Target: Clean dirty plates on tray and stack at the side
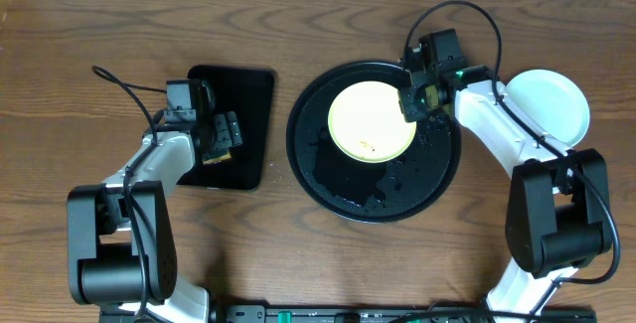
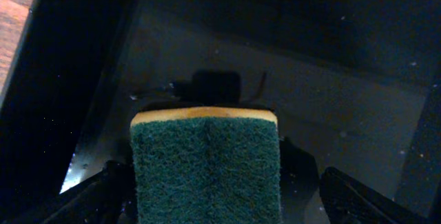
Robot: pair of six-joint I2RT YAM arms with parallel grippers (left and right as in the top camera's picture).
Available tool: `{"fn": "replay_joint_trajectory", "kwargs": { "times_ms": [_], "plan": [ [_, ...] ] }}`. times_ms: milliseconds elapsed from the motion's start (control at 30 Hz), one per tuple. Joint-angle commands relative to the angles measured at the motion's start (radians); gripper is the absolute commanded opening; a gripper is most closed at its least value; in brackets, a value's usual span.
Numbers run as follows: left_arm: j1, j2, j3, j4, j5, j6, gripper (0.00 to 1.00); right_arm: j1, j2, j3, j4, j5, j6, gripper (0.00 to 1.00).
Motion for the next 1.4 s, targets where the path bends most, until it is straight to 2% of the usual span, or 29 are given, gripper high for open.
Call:
{"fn": "replay_joint_trajectory", "kwargs": {
  "times_ms": [0, 233, 300, 400, 533, 633, 733, 833, 1033, 1133, 1167, 1233, 1300, 1367],
  "plan": [
    [0.004, 0.002, 0.003, -0.003, -0.002, -0.002, 0.91, 0.004, 0.048, -0.003, 0.028, 0.017, -0.029, 0.31],
    [0.004, 0.002, 0.003, -0.003, -0.002, -0.002, 0.91, 0.003, 0.094, -0.002, 0.052, 0.013, -0.029, 0.14],
    [0.004, 0.002, 0.003, -0.003, -0.002, -0.002, 0.91, 0.003, 0.094, -0.002, 0.037, 0.013, -0.029, 0.01],
    [0.004, 0.002, 0.003, -0.003, -0.002, -0.002, 0.91, 0.002, 0.072, 0.006, -0.015, 0.013, 0.001, 0.01],
    [0.004, 0.002, 0.003, -0.003, -0.002, -0.002, 0.91, 0.002, -0.054, 0.016, -0.127, 0.013, 0.129, 0.01],
    [0.004, 0.002, 0.003, -0.003, -0.002, -0.002, 0.91, -0.004, -0.140, 0.016, -0.209, 0.013, 0.283, 0.01],
    [0.004, 0.002, 0.003, -0.003, -0.002, -0.002, 0.91, -0.005, -0.153, 0.014, -0.254, 0.013, 0.426, 0.01],
    [0.004, 0.002, 0.003, -0.003, -0.002, -0.002, 0.91, -0.003, -0.152, -0.034, -0.224, 0.013, 0.574, 0.01],
    [0.004, 0.002, 0.003, -0.003, -0.002, -0.002, 0.91, -0.002, -0.152, -0.169, -0.110, -0.005, 0.759, 0.01],
    [0.004, 0.002, 0.003, -0.003, -0.002, -0.002, 0.91, 0.008, -0.152, -0.222, -0.076, -0.049, 0.755, 0.01],
    [0.004, 0.002, 0.003, -0.003, -0.002, -0.002, 0.91, 0.010, -0.152, -0.227, -0.075, -0.051, 0.712, 0.02],
    [0.004, 0.002, 0.003, -0.003, -0.002, -0.002, 0.91, 0.005, -0.156, -0.220, -0.061, -0.051, 0.468, 0.22],
    [0.004, 0.002, 0.003, -0.003, -0.002, -0.002, 0.91, -0.013, -0.164, -0.173, -0.089, -0.135, 0.176, 0.42],
    [0.004, 0.002, 0.003, -0.003, -0.002, -0.002, 0.91, -0.021, -0.164, -0.138, -0.098, -0.159, 0.074, 0.53]
  ]
}}
